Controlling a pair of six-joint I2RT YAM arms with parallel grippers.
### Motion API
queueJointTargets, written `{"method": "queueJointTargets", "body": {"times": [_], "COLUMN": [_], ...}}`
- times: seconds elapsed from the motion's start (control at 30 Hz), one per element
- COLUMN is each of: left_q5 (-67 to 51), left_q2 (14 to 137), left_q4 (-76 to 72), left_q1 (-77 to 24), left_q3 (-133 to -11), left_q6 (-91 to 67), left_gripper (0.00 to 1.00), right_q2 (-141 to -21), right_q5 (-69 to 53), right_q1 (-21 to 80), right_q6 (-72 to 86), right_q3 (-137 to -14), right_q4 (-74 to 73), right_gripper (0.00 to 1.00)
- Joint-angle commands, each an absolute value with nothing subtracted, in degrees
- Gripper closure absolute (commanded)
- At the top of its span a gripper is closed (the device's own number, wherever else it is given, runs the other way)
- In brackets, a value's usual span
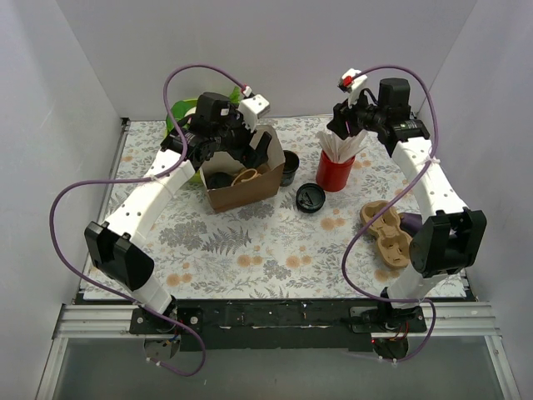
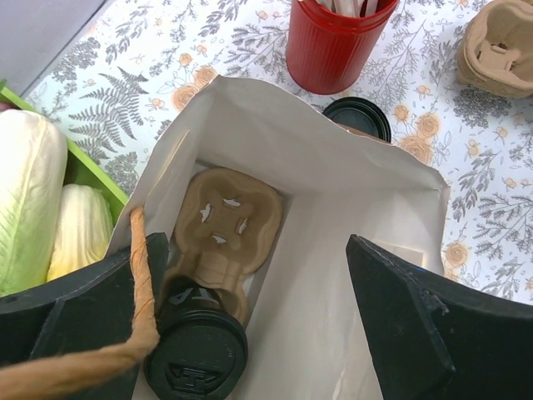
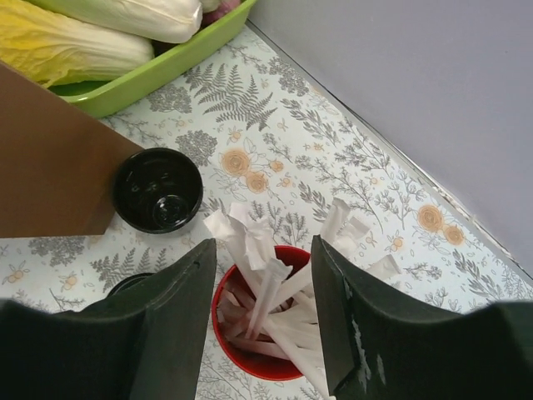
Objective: Pack the takeout coffee
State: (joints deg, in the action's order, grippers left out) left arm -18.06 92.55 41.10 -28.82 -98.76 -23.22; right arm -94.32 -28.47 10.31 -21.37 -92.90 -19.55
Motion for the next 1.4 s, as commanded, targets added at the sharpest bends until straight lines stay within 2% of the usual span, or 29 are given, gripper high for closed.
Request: {"method": "queueJointTargets", "body": {"times": [0.0, 0.47, 0.67, 0.8, 0.87, 1.07, 1.37], "left_q5": [-19.7, -22.1, -25.6, -28.7, -31.8, -40.4, -60.4], "left_q2": [90.9, 93.0, 94.7, 95.2, 95.5, 95.9, 97.9], "left_q4": [43.3, 43.2, 42.4, 40.7, 39.6, 35.0, 29.8], "left_q1": [-28.3, -26.0, -24.3, -22.7, -21.4, -18.4, -15.2], "left_q3": [-100.6, -100.3, -101.3, -100.9, -100.7, -99.8, -97.6], "left_q6": [-24.6, -29.0, -31.1, -33.5, -35.2, -40.4, -48.4], "left_gripper": [0.11, 0.10, 0.10, 0.10, 0.10, 0.10, 0.13], "right_q2": [-96.1, -101.7, -102.5, -102.9, -102.8, -100.7, -99.6], "right_q5": [-27.3, -30.3, -31.5, -32.1, -32.0, -31.9, -33.4], "right_q1": [9.1, 7.8, 7.6, 7.6, 7.6, 7.5, 7.5], "right_q6": [-23.0, -21.4, -20.8, -20.3, -20.0, -19.4, -18.5], "right_q3": [-93.1, -95.2, -95.2, -95.7, -96.4, -96.9, -98.2], "right_q4": [-17.8, -17.8, -17.4, -17.6, -18.0, -18.8, -20.0], "right_gripper": [0.45, 0.54, 0.71, 0.92, 0.99, 0.99, 0.99]}}
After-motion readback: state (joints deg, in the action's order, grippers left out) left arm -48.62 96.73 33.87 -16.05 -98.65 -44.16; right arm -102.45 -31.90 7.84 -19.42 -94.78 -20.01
